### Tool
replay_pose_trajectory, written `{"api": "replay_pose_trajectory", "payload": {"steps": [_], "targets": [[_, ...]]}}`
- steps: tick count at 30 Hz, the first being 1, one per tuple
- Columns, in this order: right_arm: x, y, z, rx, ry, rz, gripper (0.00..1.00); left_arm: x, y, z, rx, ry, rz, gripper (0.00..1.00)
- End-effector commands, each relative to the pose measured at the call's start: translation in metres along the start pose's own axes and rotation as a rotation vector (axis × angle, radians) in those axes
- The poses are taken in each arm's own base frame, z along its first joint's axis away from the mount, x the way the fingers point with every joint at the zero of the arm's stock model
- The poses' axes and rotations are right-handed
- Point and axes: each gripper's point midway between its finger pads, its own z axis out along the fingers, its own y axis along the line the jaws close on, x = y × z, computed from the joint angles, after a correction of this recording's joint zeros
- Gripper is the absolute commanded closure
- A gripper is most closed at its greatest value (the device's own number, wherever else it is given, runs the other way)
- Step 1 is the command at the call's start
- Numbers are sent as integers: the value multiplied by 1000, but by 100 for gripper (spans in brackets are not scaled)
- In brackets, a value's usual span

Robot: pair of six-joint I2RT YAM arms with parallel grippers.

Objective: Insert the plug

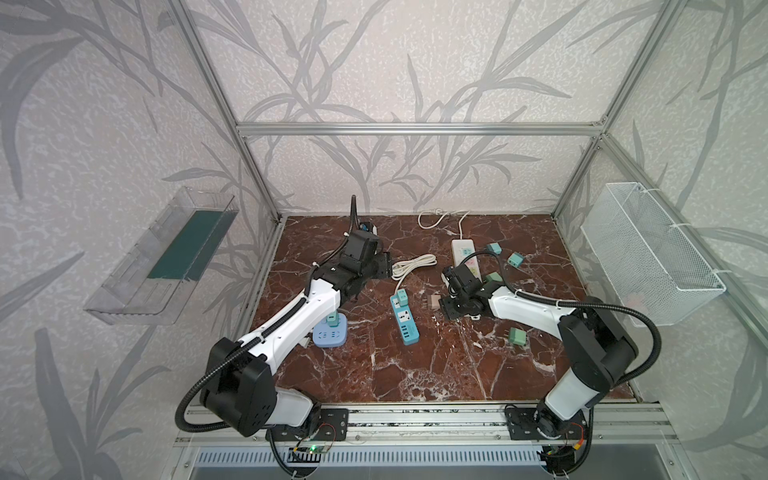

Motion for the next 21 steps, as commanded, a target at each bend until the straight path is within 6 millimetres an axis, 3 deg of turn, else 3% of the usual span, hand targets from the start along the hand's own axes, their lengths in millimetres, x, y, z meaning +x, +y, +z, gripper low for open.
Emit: {"api": "replay_pose_trajectory", "payload": {"steps": [1,7,15,19,21], "targets": [[-3,5,14,-20,7,15,32,-15,1,-12,-19,-31,-7,31],[-15,-3,24,41,-14,52,32,-8,-3,-19,19,-29,15,30],[-23,-2,30,47,-40,60,28,-2,-36,-6,108,51,87,31],[-30,19,1,-102,-111,48,27,4,-66,6,146,87,175,31],[-32,14,-24,-109,-186,73,27,10,-76,16,103,154,222,31]]}}
